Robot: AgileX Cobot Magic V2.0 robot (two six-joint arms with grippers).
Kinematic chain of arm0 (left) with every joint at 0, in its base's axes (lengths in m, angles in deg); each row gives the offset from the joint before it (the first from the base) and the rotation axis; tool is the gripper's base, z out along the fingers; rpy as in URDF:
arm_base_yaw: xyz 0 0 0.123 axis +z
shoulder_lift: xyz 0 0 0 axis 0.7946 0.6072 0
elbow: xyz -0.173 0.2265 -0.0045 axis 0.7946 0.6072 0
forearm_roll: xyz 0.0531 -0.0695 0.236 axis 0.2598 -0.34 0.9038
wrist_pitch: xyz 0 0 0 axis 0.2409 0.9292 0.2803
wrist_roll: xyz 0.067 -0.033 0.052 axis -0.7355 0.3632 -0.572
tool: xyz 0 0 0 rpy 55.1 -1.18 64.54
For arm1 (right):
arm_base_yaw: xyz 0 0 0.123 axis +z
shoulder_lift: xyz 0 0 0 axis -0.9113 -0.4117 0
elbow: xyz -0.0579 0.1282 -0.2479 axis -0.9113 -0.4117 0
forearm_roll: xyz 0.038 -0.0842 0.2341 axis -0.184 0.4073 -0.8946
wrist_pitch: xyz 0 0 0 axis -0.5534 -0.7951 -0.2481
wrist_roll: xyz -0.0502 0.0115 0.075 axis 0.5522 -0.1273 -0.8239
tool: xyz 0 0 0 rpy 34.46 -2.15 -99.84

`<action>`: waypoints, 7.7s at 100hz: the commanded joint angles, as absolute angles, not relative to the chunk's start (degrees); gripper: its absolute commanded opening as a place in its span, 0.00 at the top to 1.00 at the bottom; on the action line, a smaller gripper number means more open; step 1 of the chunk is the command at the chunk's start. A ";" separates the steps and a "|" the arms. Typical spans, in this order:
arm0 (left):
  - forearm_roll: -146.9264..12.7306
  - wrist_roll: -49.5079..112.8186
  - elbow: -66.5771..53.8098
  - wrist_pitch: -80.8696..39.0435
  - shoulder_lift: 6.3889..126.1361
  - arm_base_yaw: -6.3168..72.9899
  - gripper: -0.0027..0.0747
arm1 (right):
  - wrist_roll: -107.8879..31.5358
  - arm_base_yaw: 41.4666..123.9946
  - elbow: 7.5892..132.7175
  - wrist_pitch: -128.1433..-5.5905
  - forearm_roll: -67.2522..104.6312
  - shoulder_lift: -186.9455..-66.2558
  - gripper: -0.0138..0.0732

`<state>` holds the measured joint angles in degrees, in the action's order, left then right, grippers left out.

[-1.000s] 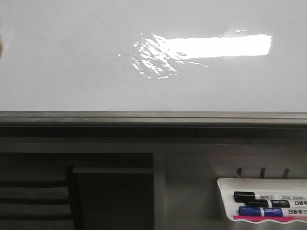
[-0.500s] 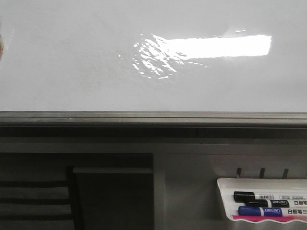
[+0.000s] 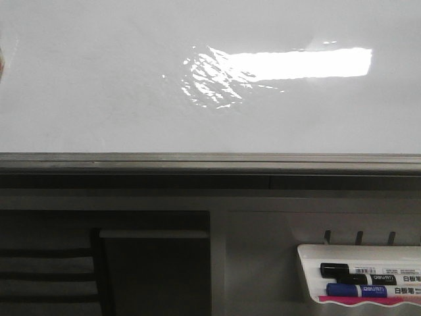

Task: Write number 7 on whiteboard

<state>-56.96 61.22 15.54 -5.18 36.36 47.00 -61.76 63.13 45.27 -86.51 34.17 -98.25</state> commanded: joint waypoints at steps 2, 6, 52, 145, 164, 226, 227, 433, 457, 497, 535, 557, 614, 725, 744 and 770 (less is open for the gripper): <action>-57.43 61.83 13.91 -9.05 37.19 47.08 0.99 | -61.11 62.78 47.39 -82.05 34.67 -99.01 0.92; -57.43 61.83 13.91 -9.05 37.19 47.08 0.99 | -61.11 62.78 47.39 -82.17 34.67 -99.01 0.92; -55.67 61.83 13.91 -9.05 37.19 47.08 0.99 | -61.11 62.78 47.39 -79.82 35.31 -99.01 0.92; -53.17 61.83 13.91 -9.45 37.19 47.08 0.11 | -61.21 62.78 47.39 -80.52 37.50 -99.01 0.15; -54.14 61.83 14.00 -10.32 38.48 47.08 0.12 | -61.21 62.78 47.39 -80.52 36.94 -99.01 0.15; -50.69 61.83 13.36 -19.68 66.06 47.08 0.13 | -61.21 62.78 47.39 -80.52 36.94 -99.01 0.15; -50.69 61.83 13.36 -19.95 66.36 47.08 0.13 | -61.21 62.78 47.39 -80.52 36.94 -99.01 0.15; -55.92 48.11 -6.22 16.10 72.85 38.39 0.99 | -51.02 62.78 60.40 -100.67 23.42 -116.57 0.15; -66.65 27.26 -6.92 21.90 73.74 28.30 0.99 | -19.99 63.49 67.45 -112.37 -4.47 -129.50 0.15; -66.79 18.13 -6.92 17.31 80.68 12.51 0.99 | 5.16 88.41 70.08 -104.27 -8.25 -136.63 0.22; -66.79 17.73 -6.92 12.80 81.18 11.49 0.99 | 5.44 99.30 70.08 -98.08 -8.84 -141.82 0.31; -66.58 17.73 -6.92 10.82 81.18 11.49 0.99 | 7.65 99.30 70.08 -98.21 -11.47 -142.39 0.40; -66.42 17.69 -6.92 10.02 81.18 11.49 0.99 | 13.83 99.30 69.36 -97.79 -15.81 -142.43 0.51; -67.20 17.69 -6.92 10.10 81.18 11.49 0.99 | 13.83 99.30 69.46 -98.88 -16.46 -144.60 0.90; -67.56 17.69 -6.92 9.92 81.26 11.49 0.99 | 13.83 99.30 69.46 -98.88 -16.46 -144.60 0.90; -67.44 17.92 -6.92 5.88 81.52 11.49 0.91 | 13.83 99.30 69.46 -98.24 -16.46 -144.60 0.90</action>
